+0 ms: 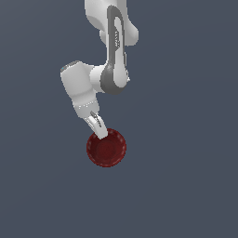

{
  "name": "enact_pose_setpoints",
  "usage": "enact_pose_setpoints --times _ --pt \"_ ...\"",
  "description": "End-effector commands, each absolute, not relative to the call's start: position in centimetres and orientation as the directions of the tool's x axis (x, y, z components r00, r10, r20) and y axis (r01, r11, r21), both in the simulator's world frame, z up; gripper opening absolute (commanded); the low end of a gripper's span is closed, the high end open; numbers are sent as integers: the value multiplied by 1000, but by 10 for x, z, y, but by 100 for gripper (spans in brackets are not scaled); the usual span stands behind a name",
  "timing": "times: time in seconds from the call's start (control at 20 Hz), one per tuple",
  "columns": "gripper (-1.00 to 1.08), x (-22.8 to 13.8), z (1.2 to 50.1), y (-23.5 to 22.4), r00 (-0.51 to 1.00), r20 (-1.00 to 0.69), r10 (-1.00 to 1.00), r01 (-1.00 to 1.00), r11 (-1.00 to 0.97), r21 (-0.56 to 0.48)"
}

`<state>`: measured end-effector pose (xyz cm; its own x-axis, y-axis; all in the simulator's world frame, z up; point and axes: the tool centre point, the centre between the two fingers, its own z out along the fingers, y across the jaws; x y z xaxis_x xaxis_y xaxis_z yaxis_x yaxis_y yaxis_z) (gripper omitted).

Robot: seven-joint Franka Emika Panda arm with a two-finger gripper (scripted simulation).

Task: Pick up the object and move it to a goal position.

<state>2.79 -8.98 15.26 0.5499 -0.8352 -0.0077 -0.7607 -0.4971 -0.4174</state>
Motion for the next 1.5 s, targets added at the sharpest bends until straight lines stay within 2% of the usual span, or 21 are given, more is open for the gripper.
enact_pose_setpoints --times 0.0,0.9,1.45 --pt "-100 33 182 -101 549 -5 -836 -761 -497 -417" --pt "-100 67 363 -172 549 -2 -836 -760 -499 -416" --pt "-100 81 418 -193 552 -4 -834 -758 -499 -420"
